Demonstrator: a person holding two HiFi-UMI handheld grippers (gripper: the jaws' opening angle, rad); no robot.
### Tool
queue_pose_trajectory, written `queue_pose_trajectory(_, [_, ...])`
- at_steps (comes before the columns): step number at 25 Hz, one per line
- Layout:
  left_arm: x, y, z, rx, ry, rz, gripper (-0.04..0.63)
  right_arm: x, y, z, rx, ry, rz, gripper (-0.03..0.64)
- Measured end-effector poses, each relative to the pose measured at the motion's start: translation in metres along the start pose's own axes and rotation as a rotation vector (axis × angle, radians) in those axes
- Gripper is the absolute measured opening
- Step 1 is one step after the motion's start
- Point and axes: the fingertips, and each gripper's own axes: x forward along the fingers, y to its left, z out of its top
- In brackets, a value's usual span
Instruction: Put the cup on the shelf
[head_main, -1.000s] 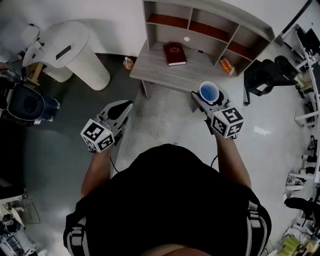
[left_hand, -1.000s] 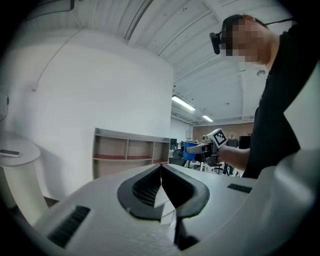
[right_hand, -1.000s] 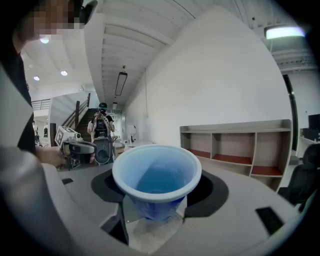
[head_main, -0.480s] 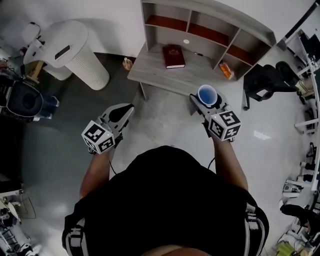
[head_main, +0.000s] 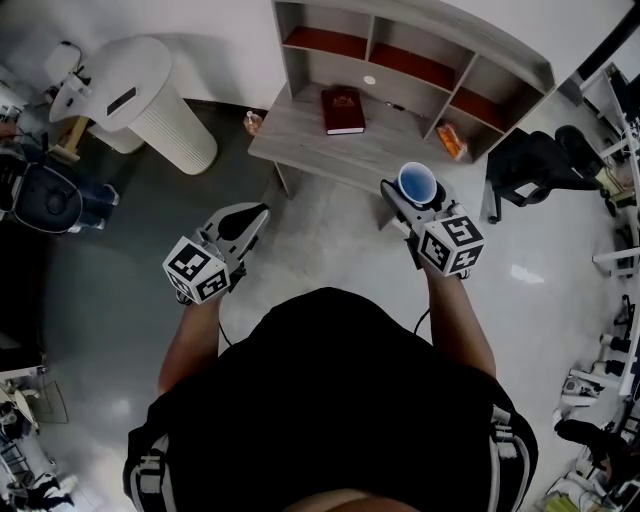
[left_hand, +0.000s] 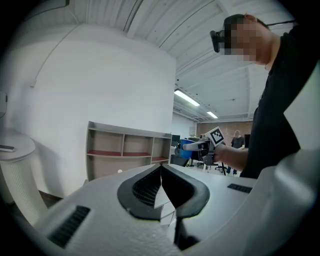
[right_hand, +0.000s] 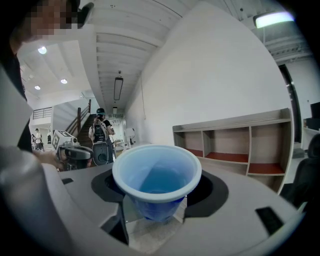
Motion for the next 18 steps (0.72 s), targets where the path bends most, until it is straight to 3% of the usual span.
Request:
queue_pose_trajectory(10, [0.049, -0.025, -0.006, -0.038, 0.007, -0.021, 0.018, -0.021, -0.042, -0.01, 0.021, 0.013, 0.006, 0.308])
queue_pose_trajectory(18, [0.051, -0.014, -0.009, -0.046, 0.018, -0.017, 0.018, -0.003, -0.046, -0.015, 0.042, 0.018, 0.021, 0.308])
